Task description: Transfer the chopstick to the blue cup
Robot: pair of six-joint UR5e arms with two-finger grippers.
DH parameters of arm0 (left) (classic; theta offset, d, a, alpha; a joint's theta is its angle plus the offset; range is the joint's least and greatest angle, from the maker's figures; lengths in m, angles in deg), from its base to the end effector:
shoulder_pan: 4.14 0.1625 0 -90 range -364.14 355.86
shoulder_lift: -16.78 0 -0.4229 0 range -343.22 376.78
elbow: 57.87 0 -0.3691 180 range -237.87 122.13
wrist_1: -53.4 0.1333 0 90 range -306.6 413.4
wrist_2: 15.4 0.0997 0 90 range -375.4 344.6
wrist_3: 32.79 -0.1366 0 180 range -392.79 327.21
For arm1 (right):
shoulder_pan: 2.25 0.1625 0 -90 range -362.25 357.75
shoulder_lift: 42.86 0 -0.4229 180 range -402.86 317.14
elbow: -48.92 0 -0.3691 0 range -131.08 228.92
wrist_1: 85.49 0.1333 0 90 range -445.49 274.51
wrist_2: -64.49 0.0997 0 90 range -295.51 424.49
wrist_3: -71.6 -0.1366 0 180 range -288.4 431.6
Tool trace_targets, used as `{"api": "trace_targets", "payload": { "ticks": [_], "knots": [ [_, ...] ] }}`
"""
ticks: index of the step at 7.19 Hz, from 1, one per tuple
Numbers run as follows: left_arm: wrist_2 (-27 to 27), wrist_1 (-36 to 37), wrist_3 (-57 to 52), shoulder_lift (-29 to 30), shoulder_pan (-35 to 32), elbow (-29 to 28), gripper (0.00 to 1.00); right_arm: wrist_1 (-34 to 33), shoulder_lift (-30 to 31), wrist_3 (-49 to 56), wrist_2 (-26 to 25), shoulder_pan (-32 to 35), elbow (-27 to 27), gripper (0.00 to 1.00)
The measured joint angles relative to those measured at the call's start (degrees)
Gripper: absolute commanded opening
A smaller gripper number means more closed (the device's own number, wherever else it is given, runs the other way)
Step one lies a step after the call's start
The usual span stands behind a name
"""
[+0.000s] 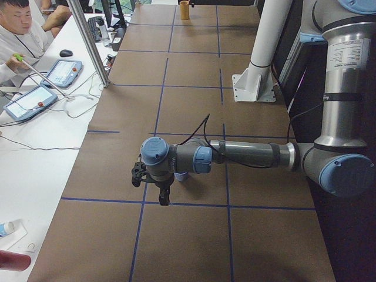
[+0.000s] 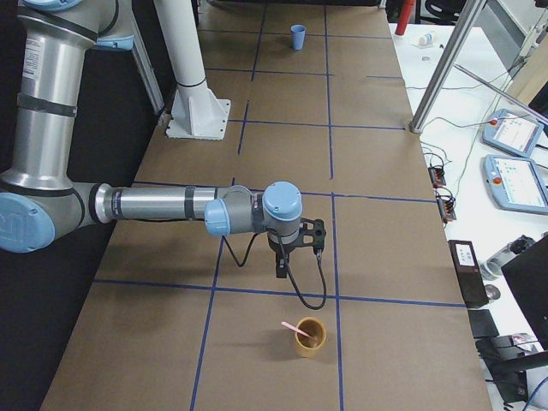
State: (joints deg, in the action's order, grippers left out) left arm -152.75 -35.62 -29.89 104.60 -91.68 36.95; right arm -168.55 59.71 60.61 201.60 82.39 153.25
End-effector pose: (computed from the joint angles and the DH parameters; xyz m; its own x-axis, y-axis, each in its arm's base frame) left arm -0.0133 -0.4560 0.6577 0.6773 -0.0002 -0.7357 -0.0086 0.9999 -0.0083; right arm -0.0033 -0.3909 0.6407 0.6726 0.0169 0.7398 -0.0366 0.9993 0.0104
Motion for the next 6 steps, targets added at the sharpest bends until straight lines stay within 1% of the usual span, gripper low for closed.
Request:
{"api": "trace_targets", "payload": {
  "ticks": [3, 6],
  "knots": [
    [0.44, -3.11, -1.96, -2.49, 0.1, 0.78, 1.0, 0.04, 0.03, 0.0, 0.0, 0.0, 0.07, 1.0],
    [0.31, -3.37, -1.77, -2.5, 0.23, 2.13, 1.0, 0.03, -0.13, -0.04, -0.06, -0.06, 0.07, 1.0]
  ]
}}
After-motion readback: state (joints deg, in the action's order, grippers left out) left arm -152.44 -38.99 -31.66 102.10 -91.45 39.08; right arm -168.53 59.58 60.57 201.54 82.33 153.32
